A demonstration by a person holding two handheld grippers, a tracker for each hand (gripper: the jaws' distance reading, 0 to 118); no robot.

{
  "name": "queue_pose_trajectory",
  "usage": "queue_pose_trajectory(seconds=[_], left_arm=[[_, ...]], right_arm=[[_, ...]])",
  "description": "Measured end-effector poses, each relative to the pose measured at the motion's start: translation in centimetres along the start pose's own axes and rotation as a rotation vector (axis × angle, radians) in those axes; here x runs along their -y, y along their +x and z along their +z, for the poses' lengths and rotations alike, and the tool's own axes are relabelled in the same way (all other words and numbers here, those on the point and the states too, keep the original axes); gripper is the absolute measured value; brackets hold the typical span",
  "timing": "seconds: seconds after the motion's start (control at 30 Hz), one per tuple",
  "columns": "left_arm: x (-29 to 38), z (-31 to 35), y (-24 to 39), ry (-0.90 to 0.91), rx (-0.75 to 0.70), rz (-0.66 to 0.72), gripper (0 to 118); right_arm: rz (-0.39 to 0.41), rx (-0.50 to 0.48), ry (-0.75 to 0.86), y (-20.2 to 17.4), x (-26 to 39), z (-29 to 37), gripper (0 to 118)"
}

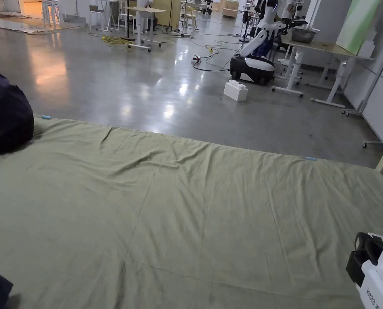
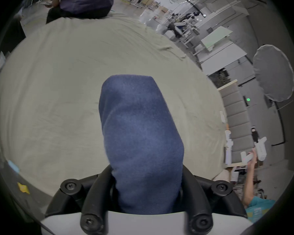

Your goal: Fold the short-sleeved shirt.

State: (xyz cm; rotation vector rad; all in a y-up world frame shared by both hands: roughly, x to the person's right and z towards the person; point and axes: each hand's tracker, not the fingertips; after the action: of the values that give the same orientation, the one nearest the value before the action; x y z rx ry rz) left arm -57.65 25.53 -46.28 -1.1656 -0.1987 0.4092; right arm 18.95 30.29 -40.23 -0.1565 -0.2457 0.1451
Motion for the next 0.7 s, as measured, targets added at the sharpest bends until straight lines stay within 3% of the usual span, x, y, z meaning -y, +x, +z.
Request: queue_pose_trajectory(seconds=[0.1, 0.3, 0.6, 0.7], left_arm=[[-0.1, -0.9, -0.2, -0.031, -0.140, -0.012, 27], [-0.2, -0.6, -0.4, 0.010, -0.394, -0.023, 71], [0.0, 2.0, 0.5, 0.210, -0.701, -0.085, 72], [1.2, 1.5, 2.8, 0.323, -0.624, -0.127, 72]], right_arm=[[-0.023, -0.006, -0.019, 0.0, 0.5, -0.1, 0], [-0.026, -0.015, -0.030, -0.1, 1.0, 0.1, 0], [-0.039, -0.036, -0.031, 0.1, 1.3, 0.6, 0], [-0.043, -0.047, -0.031, -0.1, 1.5, 0.8, 0]])
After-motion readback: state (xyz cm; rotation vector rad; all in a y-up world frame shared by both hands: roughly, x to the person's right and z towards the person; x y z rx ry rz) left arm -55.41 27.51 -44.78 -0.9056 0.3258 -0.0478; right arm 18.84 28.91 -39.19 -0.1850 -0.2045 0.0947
